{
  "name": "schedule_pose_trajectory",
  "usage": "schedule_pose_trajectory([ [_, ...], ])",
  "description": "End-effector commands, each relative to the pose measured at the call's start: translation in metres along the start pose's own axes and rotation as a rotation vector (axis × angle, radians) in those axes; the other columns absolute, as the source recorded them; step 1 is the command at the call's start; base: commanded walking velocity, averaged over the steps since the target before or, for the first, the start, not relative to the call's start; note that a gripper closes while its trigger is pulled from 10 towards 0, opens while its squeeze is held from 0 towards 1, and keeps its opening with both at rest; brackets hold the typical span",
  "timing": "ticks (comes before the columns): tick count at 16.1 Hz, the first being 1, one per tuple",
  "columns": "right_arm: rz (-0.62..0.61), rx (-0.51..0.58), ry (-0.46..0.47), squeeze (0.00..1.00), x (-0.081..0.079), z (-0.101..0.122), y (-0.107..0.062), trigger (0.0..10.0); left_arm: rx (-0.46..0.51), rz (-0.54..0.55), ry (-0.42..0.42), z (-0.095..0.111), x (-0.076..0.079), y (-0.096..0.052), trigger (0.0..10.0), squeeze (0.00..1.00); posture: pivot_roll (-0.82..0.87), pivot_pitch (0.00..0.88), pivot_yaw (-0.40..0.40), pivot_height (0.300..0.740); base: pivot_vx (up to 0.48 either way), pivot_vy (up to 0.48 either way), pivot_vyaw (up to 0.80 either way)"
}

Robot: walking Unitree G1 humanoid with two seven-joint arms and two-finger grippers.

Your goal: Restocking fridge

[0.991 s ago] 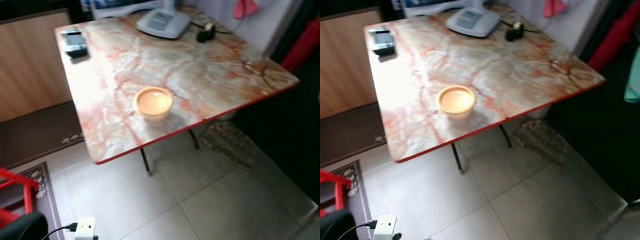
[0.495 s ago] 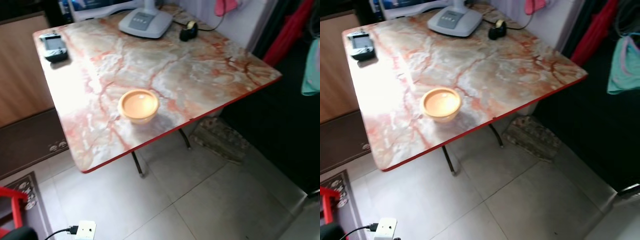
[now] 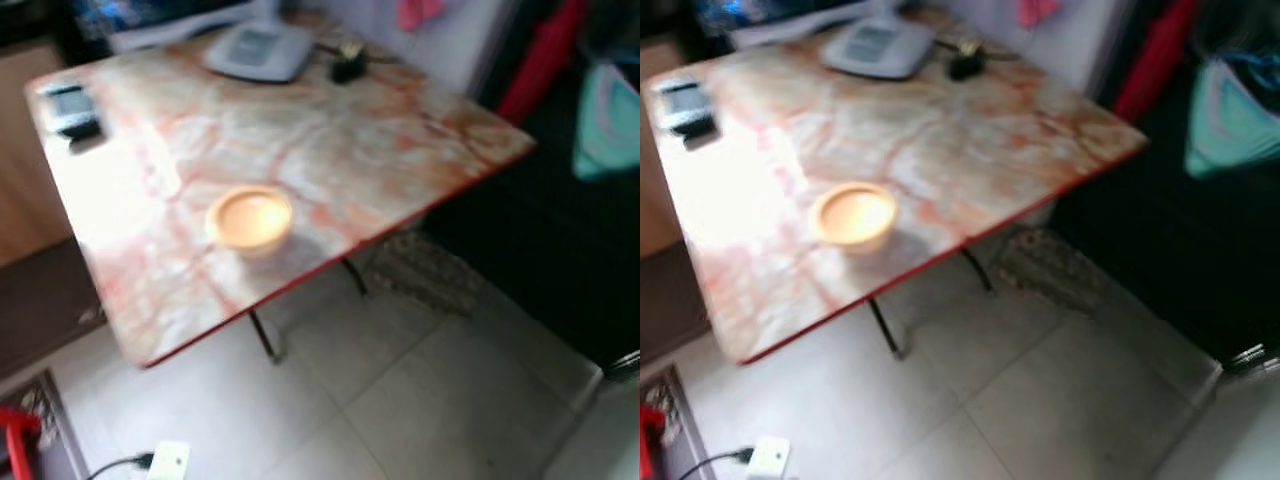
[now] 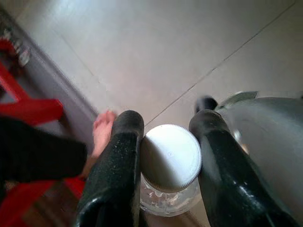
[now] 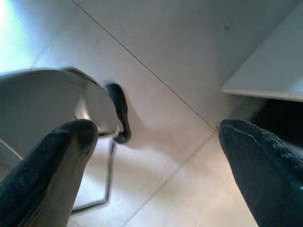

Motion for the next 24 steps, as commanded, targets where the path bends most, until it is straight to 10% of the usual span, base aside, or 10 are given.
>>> schedule_pose_trajectory([
  [1,0.000,-0.025,0.005,0.00,-0.001,-0.008,-0.001,10.0,-0.052,0.004,0.010,-0.017,-0.004,-0.003,10.0,0.00,0.17,0.178,-0.026,0.740,0.000,0.000,-0.78],
  [24,-0.061,-0.030,-0.001,0.00,-0.018,-0.015,0.004,10.0,-0.068,-0.004,0.110,-0.024,-0.011,-0.004,10.0,0.00,0.10,0.013,0.064,0.740,0.000,-0.028,-0.78],
])
Point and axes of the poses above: a point about 5 cm out from each wrist's last joint towards the gripper, its own y axis pointing out of the wrist towards the gripper, its own z axis along the axis of the wrist's last joint, x = y × z, the point moved 3 cm from there along y, pointing out of the wrist towards the gripper, and after that the axes turned 4 degrees about y, right-handed, at the moved point
